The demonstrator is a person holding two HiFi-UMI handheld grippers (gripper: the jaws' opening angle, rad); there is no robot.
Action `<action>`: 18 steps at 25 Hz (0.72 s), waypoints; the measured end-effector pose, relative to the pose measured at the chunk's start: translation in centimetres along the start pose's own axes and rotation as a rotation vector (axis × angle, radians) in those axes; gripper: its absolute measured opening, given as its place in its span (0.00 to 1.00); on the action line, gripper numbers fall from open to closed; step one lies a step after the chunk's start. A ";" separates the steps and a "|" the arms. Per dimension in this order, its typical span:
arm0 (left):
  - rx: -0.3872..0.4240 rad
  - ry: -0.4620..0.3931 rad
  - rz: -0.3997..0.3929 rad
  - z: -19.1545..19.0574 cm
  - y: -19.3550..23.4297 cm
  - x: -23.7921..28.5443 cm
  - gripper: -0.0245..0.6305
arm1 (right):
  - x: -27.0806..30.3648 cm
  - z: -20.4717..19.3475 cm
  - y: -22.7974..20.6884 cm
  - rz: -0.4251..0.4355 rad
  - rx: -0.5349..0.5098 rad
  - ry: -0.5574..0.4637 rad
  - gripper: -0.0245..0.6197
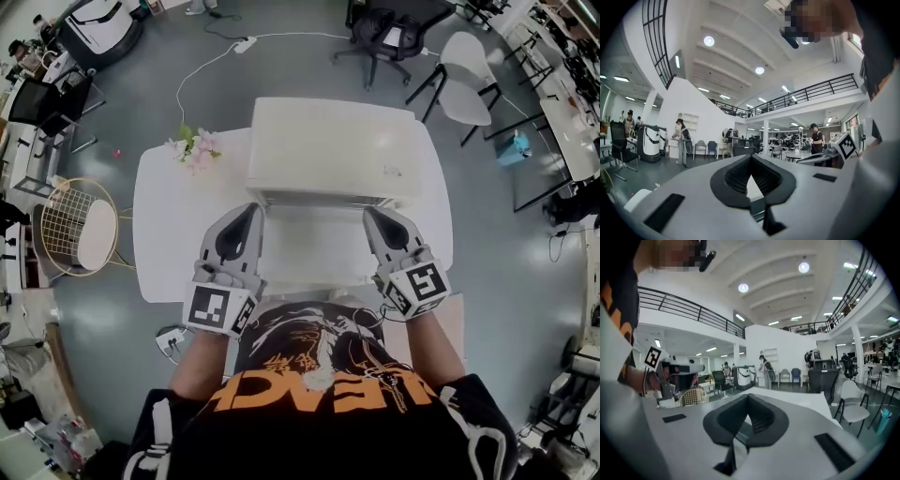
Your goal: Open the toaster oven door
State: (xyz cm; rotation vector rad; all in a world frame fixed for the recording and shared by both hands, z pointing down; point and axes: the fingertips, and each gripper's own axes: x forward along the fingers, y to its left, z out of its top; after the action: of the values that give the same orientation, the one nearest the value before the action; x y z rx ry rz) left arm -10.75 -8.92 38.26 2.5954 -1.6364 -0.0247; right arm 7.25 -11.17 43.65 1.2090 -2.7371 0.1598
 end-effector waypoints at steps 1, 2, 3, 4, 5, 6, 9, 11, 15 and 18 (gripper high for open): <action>-0.003 -0.016 -0.006 0.8 -0.2 0.0 0.07 | -0.5 1.8 -0.1 -0.008 -0.011 -0.047 0.06; -0.003 -0.031 -0.013 1.5 -0.6 0.0 0.07 | -0.9 3.3 -0.1 -0.018 -0.023 -0.086 0.06; -0.004 -0.047 -0.023 2.2 -0.9 0.0 0.07 | -1.3 4.7 -0.2 -0.027 -0.033 -0.119 0.06; -0.004 -0.060 -0.032 2.9 -1.4 0.0 0.07 | -1.7 5.8 -0.2 -0.033 -0.038 -0.146 0.06; -0.004 -0.073 -0.040 3.4 -1.7 0.0 0.07 | -2.1 6.8 -0.1 -0.037 -0.040 -0.169 0.06; -0.005 -0.083 -0.044 3.9 -2.0 0.0 0.07 | -2.4 7.5 -0.1 -0.039 -0.041 -0.187 0.06; -0.020 -0.098 -0.035 4.7 -2.5 -0.1 0.07 | -3.2 8.6 0.0 -0.049 -0.041 -0.212 0.06; -0.029 -0.097 -0.030 4.9 -2.7 -0.2 0.07 | -3.5 8.9 0.2 -0.056 -0.030 -0.220 0.06; -0.033 -0.089 -0.032 4.7 -3.1 -0.2 0.07 | -3.6 9.0 0.4 -0.060 -0.039 -0.221 0.06; -0.033 -0.086 -0.030 4.7 -3.3 -0.1 0.07 | -3.5 8.7 0.5 -0.051 -0.052 -0.206 0.06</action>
State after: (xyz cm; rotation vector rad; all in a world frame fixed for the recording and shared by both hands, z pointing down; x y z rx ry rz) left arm -8.12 -7.65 33.38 2.6288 -1.6083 -0.1661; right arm 8.42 -9.69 34.47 1.3498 -2.8584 -0.0448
